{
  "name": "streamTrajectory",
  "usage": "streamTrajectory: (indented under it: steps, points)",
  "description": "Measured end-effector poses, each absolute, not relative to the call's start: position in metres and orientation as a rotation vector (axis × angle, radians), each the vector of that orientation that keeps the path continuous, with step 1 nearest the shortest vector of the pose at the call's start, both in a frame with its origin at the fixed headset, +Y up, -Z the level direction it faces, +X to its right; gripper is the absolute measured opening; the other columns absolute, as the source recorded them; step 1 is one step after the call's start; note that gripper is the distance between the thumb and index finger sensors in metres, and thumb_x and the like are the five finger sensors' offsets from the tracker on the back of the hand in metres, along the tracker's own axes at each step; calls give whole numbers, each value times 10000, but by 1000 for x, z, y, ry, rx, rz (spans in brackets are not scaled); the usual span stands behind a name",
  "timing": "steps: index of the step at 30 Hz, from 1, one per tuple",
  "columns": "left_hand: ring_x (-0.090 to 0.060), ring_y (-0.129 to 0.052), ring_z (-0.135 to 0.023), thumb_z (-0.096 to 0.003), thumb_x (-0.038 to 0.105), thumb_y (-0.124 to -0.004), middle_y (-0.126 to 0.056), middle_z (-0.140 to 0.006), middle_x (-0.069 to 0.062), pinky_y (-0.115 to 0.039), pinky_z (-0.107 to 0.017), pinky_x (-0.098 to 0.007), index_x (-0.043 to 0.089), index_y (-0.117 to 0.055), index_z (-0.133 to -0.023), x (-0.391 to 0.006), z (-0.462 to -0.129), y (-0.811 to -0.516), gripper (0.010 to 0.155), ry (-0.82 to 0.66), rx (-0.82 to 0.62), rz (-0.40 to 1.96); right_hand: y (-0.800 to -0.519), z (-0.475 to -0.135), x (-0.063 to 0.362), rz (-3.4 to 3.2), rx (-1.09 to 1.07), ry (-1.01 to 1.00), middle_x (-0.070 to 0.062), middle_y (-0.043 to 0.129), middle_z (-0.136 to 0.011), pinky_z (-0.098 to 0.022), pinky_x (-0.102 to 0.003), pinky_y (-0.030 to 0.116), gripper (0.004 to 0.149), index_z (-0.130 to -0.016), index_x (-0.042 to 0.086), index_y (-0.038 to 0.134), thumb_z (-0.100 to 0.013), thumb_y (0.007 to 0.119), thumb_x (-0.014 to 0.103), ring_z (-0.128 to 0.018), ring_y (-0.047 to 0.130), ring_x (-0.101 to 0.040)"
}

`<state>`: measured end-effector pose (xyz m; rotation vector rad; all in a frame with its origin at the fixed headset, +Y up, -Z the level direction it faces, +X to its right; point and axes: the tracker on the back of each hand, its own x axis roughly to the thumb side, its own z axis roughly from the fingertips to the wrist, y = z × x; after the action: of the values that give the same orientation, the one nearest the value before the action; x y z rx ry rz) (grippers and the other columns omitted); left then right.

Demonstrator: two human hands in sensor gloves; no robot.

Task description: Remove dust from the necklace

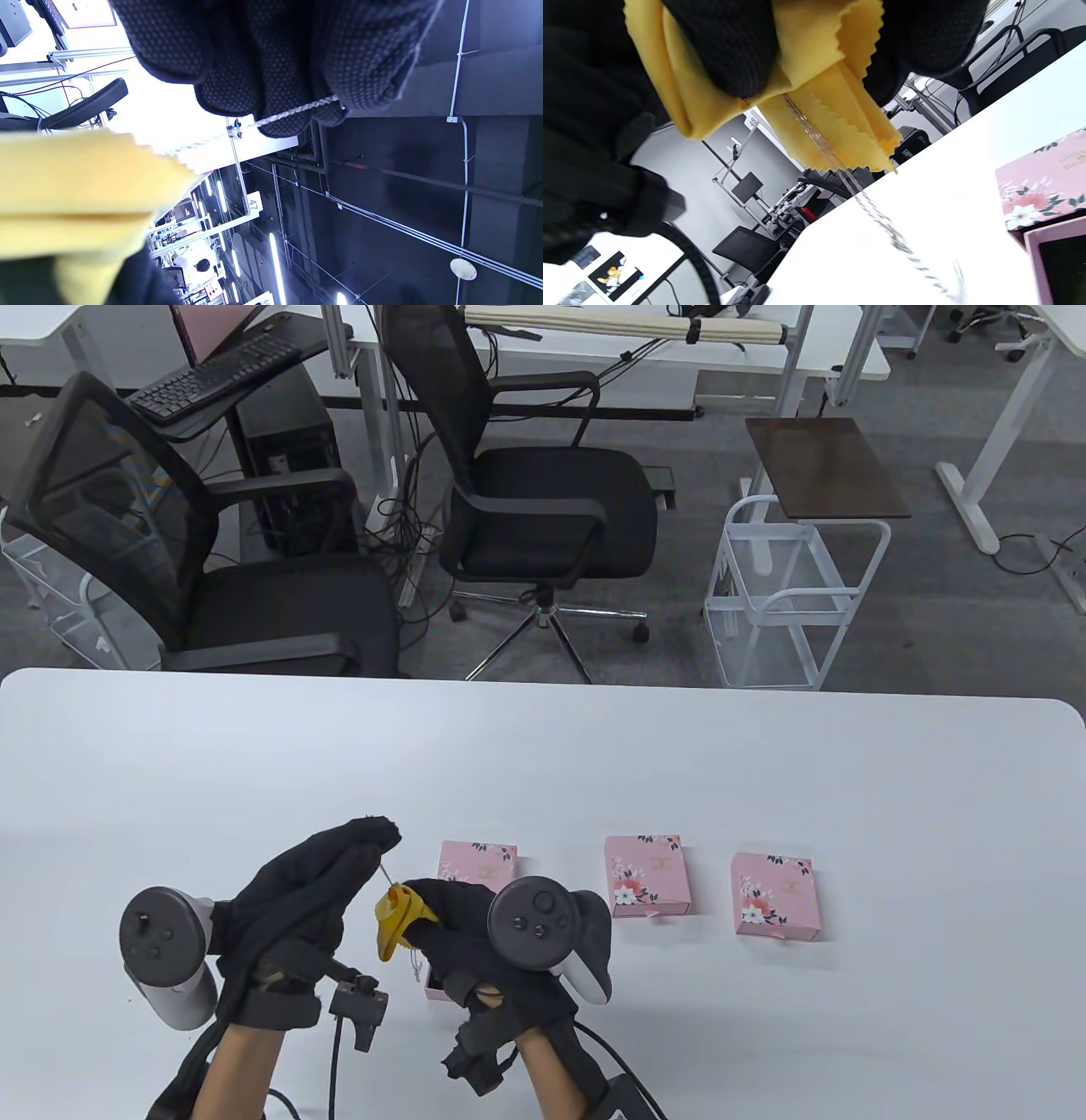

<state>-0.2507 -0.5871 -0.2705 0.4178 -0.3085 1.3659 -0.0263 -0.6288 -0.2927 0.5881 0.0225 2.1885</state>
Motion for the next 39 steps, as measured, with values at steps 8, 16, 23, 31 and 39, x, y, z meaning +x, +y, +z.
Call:
streamTrajectory:
  steps: [8,16,23,31,39]
  points:
    - [-246,-930,-804,-529,451,-896,-1027,-845,10,-818,-580,-452,313,-936,-840,-257,-270,-585,342,-307,436,1389,-644,-298,-32,2204,567,88,-174,903,-853,-577,-556,725,374,-932,128,797,-613,825,320,-694,873,-428]
    - [-242,-928,-805,-531,450,-894,-1025,-845,14,-816,-581,-448,314,-933,-844,-262,-269,-583,343,-308,455,1414,-662,-303,-40,2299,553,145,-177,904,-851,-576,-557,724,374,-932,126,795,-617,816,326,-693,873,-431]
    - [-242,-928,-803,-530,449,-895,-1024,-846,15,-816,-581,-446,316,-933,-843,-264,-268,-582,342,-297,476,1399,-676,-307,-47,2363,558,257,-194,883,-883,-578,-561,720,377,-963,131,775,-627,812,297,-709,862,-443]
    - [-242,-926,-801,-532,448,-892,-1022,-847,16,-815,-580,-443,317,-929,-847,-267,-266,-581,343,-282,504,1436,-683,-307,-53,2496,579,298,-200,902,-855,-560,-548,736,377,-951,110,786,-624,811,296,-681,879,-433]
    - [-230,-925,-804,-534,452,-888,-1019,-850,19,-816,-582,-438,320,-925,-849,-271,-265,-579,343,-261,528,1440,-686,-307,-58,2533,609,347,-185,908,-849,-557,-541,740,372,-942,125,797,-612,840,292,-678,884,-424]
